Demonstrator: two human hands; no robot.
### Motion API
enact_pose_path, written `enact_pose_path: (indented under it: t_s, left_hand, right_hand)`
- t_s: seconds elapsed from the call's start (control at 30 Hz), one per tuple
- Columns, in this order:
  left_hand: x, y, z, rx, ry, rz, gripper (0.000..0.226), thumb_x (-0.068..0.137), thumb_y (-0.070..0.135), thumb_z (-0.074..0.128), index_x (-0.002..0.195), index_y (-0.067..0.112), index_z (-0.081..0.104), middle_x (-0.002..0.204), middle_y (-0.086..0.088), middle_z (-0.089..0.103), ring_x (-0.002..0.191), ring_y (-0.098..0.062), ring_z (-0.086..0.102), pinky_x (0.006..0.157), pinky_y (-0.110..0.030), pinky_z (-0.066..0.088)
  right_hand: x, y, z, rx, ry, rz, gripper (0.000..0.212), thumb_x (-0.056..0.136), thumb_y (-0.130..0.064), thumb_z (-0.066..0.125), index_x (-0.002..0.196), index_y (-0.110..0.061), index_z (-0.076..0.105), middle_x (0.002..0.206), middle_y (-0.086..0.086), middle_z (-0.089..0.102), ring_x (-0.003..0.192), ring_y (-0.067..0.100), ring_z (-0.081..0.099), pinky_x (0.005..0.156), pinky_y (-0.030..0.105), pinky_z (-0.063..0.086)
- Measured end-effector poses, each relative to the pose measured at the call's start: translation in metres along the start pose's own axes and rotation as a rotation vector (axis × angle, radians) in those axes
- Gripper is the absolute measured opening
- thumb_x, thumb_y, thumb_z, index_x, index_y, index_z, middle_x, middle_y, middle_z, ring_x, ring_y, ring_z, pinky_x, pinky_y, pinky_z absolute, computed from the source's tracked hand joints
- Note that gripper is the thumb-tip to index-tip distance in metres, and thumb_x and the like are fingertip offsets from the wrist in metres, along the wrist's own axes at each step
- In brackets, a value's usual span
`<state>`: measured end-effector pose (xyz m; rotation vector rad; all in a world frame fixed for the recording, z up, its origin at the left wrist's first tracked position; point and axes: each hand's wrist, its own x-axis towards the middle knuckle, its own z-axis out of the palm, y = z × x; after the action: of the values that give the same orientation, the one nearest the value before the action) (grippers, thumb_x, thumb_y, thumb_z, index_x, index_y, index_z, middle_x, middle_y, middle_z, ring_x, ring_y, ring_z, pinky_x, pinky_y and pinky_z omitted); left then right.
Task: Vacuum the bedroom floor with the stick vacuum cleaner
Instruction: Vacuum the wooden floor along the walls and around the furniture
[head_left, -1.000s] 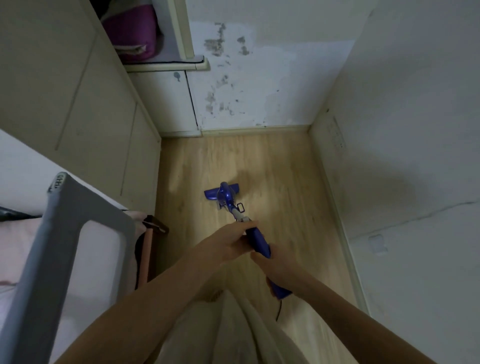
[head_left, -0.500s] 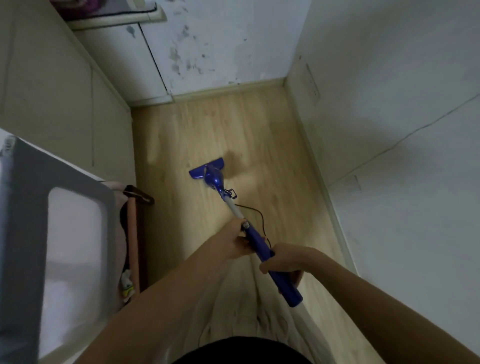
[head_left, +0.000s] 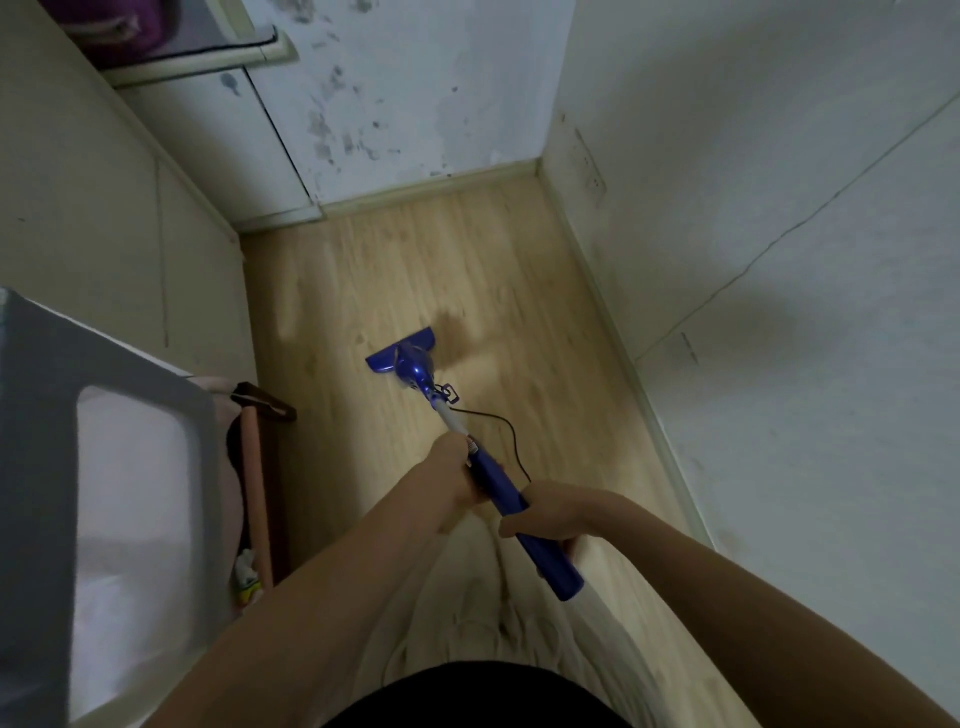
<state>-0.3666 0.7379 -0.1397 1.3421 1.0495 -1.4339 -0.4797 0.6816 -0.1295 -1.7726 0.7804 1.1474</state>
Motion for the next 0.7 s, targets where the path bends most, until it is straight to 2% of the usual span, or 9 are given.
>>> enact_pose_path:
  t_s: [0.07,0.17,0.27,0.33,0.43,0.5,0.57,0.63,0.7]
  left_hand:
    - [0.000,-0.002,-0.002,-0.027,-0.003,0.024,0.036,0.102,0.013,0.036,0.130,-0.006,0.047,0.138,-0.017,0.050,0.127,-0.027,0.048,0.106,-0.033,0.037]
    - [-0.007,-0.007,-0.005,-0.107,-0.124,0.136,0.040,0.101,0.014,0.045,0.136,-0.002,0.042,0.137,-0.021,0.048,0.126,-0.030,0.047,0.100,-0.038,0.041]
    - [-0.018,0.006,-0.010,-0.112,-0.276,0.259,0.041,0.099,0.015,0.051,0.137,0.003,0.042,0.108,-0.019,0.056,0.102,-0.031,0.056,0.080,-0.040,0.046]
    - [-0.028,0.021,-0.014,-0.071,-0.320,0.324,0.039,0.097,0.011,0.053,0.133,0.002,0.043,0.098,-0.018,0.056,0.101,-0.030,0.058,0.078,-0.038,0.048]
    - [-0.047,0.045,-0.017,0.031,-0.375,0.390,0.034,0.095,0.006,0.055,0.127,-0.001,0.045,0.100,-0.019,0.059,0.089,-0.026,0.061,0.066,-0.034,0.051]
    - [-0.057,0.062,-0.018,0.100,-0.406,0.423,0.025,0.095,0.011,0.056,0.115,-0.001,0.049,0.095,-0.017,0.057,0.080,-0.022,0.060,0.061,-0.029,0.054]
    - [-0.065,0.083,-0.019,0.116,-0.442,0.448,0.020,0.093,0.015,0.058,0.104,-0.001,0.053,0.093,-0.016,0.054,0.076,-0.021,0.060,0.059,-0.027,0.057]
    - [-0.075,0.104,-0.019,0.085,-0.454,0.463,0.023,0.091,0.015,0.062,0.104,-0.002,0.054,0.094,-0.017,0.054,0.076,-0.021,0.061,0.056,-0.025,0.058]
    - [-0.085,0.120,-0.020,0.072,-0.434,0.492,0.027,0.090,0.015,0.065,0.108,-0.001,0.053,0.093,-0.017,0.053,0.074,-0.021,0.060,0.053,-0.025,0.058]
  right_hand:
    - [-0.001,-0.001,0.004,0.039,0.015,-0.020,0.043,0.096,-0.040,0.052,0.124,-0.008,0.052,0.102,0.007,0.061,0.087,0.022,0.061,0.084,0.031,0.050]
    - [-0.006,-0.001,0.005,0.157,0.078,-0.048,0.034,0.097,-0.042,0.050,0.113,-0.012,0.053,0.096,0.007,0.063,0.082,0.022,0.063,0.082,0.032,0.053]
    - [-0.021,-0.013,-0.004,0.255,0.245,-0.120,0.028,0.099,-0.045,0.046,0.097,-0.017,0.051,0.074,-0.002,0.056,0.058,0.008,0.051,0.059,0.017,0.044]
    - [-0.031,-0.028,-0.015,0.326,0.292,-0.154,0.029,0.099,-0.044,0.046,0.087,-0.018,0.049,0.069,-0.002,0.053,0.054,0.008,0.048,0.056,0.017,0.041]
    - [-0.049,-0.057,-0.039,0.443,0.290,-0.165,0.029,0.100,-0.040,0.046,0.090,-0.013,0.049,0.069,0.002,0.052,0.055,0.012,0.049,0.059,0.023,0.045]
    - [-0.063,-0.076,-0.058,0.471,0.315,-0.160,0.028,0.098,-0.038,0.048,0.092,-0.011,0.051,0.068,0.004,0.057,0.048,0.012,0.053,0.046,0.020,0.045]
    - [-0.078,-0.095,-0.078,0.507,0.360,-0.185,0.024,0.095,-0.033,0.052,0.086,-0.011,0.055,0.067,0.005,0.060,0.038,0.009,0.053,0.037,0.014,0.039]
    - [-0.088,-0.115,-0.096,0.548,0.382,-0.201,0.020,0.094,-0.024,0.053,0.079,-0.010,0.053,0.065,0.006,0.056,0.035,0.010,0.050,0.033,0.012,0.035]
    - [-0.095,-0.138,-0.111,0.572,0.407,-0.218,0.014,0.094,-0.017,0.055,0.085,-0.008,0.054,0.066,0.005,0.053,0.045,0.011,0.049,0.037,0.016,0.042]
